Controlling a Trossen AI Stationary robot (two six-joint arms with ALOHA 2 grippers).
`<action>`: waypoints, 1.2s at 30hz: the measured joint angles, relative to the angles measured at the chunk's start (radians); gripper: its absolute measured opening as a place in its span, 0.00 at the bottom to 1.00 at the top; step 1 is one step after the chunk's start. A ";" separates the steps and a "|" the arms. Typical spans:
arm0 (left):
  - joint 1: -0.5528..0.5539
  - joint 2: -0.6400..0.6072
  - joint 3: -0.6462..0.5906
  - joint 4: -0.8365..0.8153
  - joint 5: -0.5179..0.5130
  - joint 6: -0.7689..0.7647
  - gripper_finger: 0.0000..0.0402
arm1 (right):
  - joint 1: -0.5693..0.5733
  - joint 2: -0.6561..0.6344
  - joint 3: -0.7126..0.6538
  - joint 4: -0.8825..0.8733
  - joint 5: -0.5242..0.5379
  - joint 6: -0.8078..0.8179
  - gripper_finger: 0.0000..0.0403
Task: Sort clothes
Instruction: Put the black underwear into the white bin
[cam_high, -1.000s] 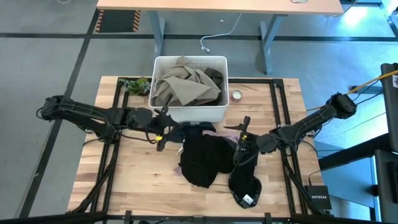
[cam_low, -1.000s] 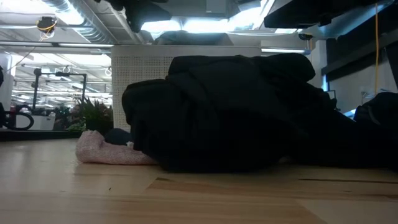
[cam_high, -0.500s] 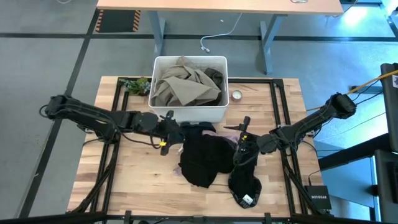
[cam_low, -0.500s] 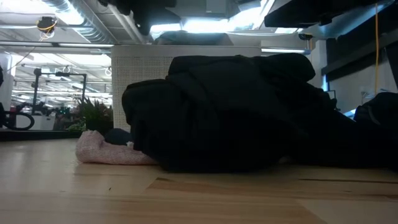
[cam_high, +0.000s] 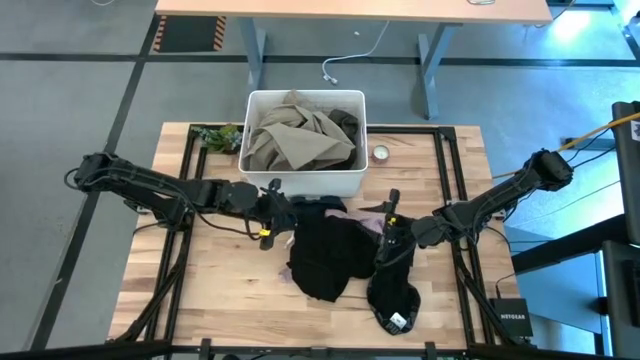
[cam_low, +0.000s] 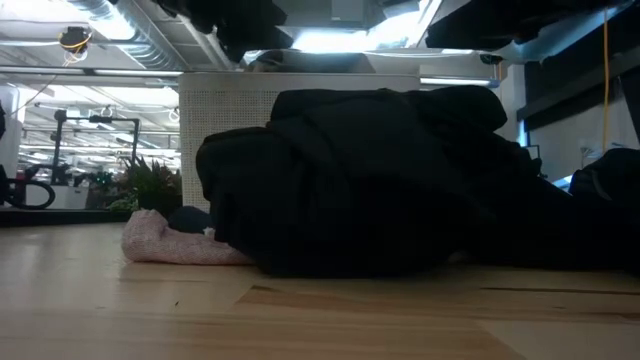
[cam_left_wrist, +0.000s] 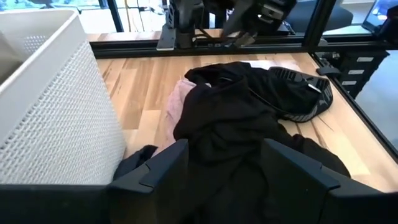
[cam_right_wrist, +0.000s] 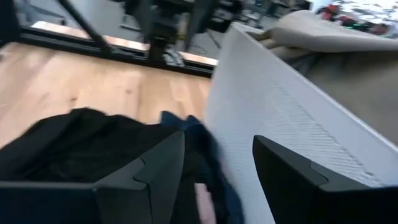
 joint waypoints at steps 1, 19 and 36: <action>0.000 0.000 0.000 -0.005 0.000 -0.001 0.49 | 0.000 0.000 0.001 0.001 0.017 0.000 0.52; 0.000 -0.001 0.000 -0.074 0.000 -0.128 0.49 | 0.067 0.034 0.384 -1.041 -0.350 0.553 0.78; 0.001 -0.001 0.000 -0.067 -0.002 -0.089 0.49 | 0.066 0.060 0.100 -0.962 -0.612 0.750 0.73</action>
